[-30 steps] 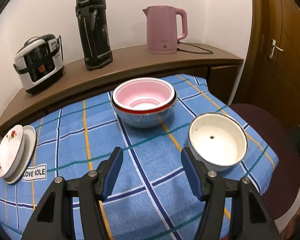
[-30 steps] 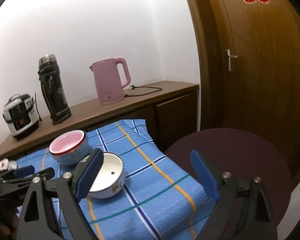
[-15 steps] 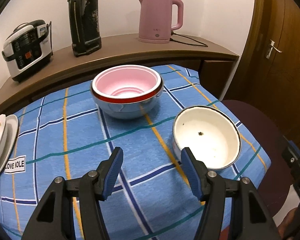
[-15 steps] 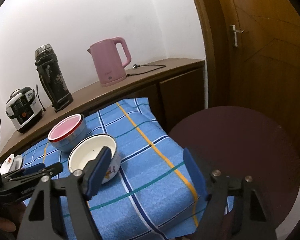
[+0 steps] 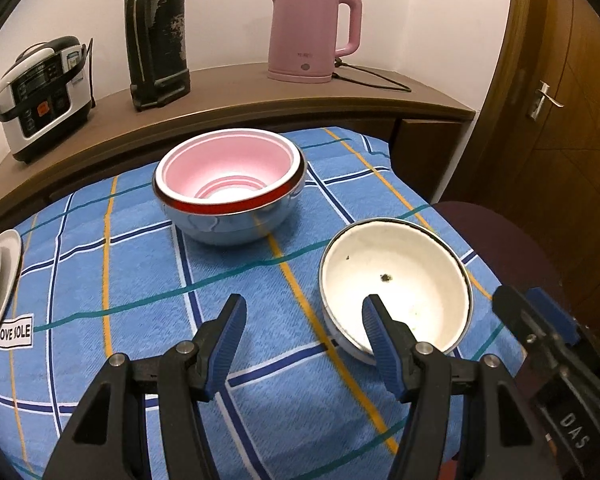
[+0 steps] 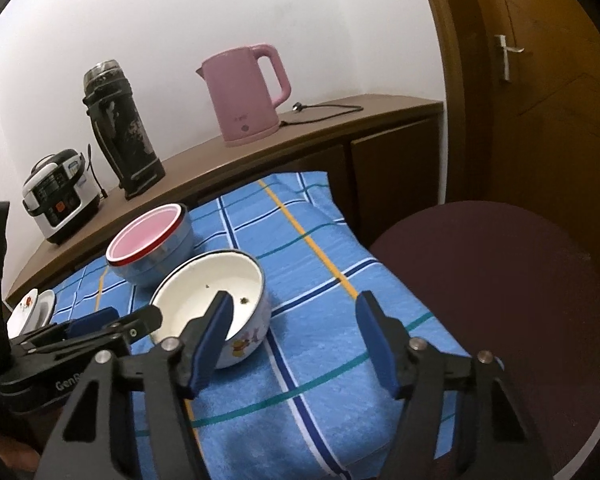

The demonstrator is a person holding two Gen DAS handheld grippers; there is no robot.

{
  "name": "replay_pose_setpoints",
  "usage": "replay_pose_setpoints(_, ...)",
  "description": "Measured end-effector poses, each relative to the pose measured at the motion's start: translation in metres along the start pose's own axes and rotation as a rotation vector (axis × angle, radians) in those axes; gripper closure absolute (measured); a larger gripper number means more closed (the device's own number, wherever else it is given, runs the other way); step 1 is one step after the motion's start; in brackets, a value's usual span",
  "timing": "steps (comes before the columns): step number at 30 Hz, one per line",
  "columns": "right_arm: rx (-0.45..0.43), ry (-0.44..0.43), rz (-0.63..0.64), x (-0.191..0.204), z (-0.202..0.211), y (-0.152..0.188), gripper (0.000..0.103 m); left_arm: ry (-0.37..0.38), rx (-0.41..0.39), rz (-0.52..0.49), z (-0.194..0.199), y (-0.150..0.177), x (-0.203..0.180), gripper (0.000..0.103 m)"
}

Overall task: Organize plates and bowls
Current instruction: 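Move both grippers to the rim of the white enamel bowl, then close the left gripper on the enamel bowl rim while the right gripper clamps it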

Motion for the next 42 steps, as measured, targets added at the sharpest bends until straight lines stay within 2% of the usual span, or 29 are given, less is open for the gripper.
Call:
replay_pose_setpoints(2,0.011,-0.006,0.001,0.002,-0.004,0.0,0.046,0.003,0.001,-0.002,-0.001,-0.001,-0.002,0.04)
replay_pose_setpoints(9,0.054,-0.021,0.007,0.009,-0.023,0.002,0.052,0.0,0.016,0.003,-0.011,-0.003,-0.003,0.04)
replay_pose_setpoints(13,0.083,-0.02,0.007,0.011,-0.033,0.004,0.06,0.0,0.027,0.021,-0.017,-0.003,0.001,0.04)
replay_pose_setpoints(15,0.1,-0.023,0.006,0.012,-0.038,0.005,0.063,0.005,0.029,0.037,-0.02,-0.003,0.004,0.046)
replay_pose_setpoints(16,0.105,-0.022,0.007,0.013,-0.04,0.005,0.066,0.008,0.034,0.041,-0.021,-0.003,0.005,0.055)
replay_pose_setpoints(17,0.11,-0.027,0.006,0.015,-0.043,0.005,0.068,0.017,0.047,0.048,-0.024,-0.003,0.006,0.059)
replay_pose_setpoints(19,0.117,-0.034,0.006,0.017,-0.045,0.005,0.07,0.034,0.059,0.059,-0.028,-0.002,0.005,0.061)
replay_pose_setpoints(28,0.14,-0.027,0.001,0.023,-0.054,0.007,0.077,0.078,0.066,0.057,-0.033,-0.004,-0.005,0.084)
replay_pose_setpoints(32,0.156,-0.027,0.01,0.028,-0.056,0.007,0.087,0.095,0.072,0.063,-0.034,-0.003,-0.007,0.09)
replay_pose_setpoints(42,0.189,-0.023,-0.012,0.032,-0.052,0.009,0.092,0.08,0.073,0.056,-0.023,0.001,-0.001,0.092)
Point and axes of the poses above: each gripper's, at about its wrist camera, not at the fingertips, and z roughly against the way its jaws point, x to its left, y to its underside, the point moved 9 cm from there along -z, roughly the way its jaws point, and after that the axes turned 1 degree about -x, right-handed, at the moved point
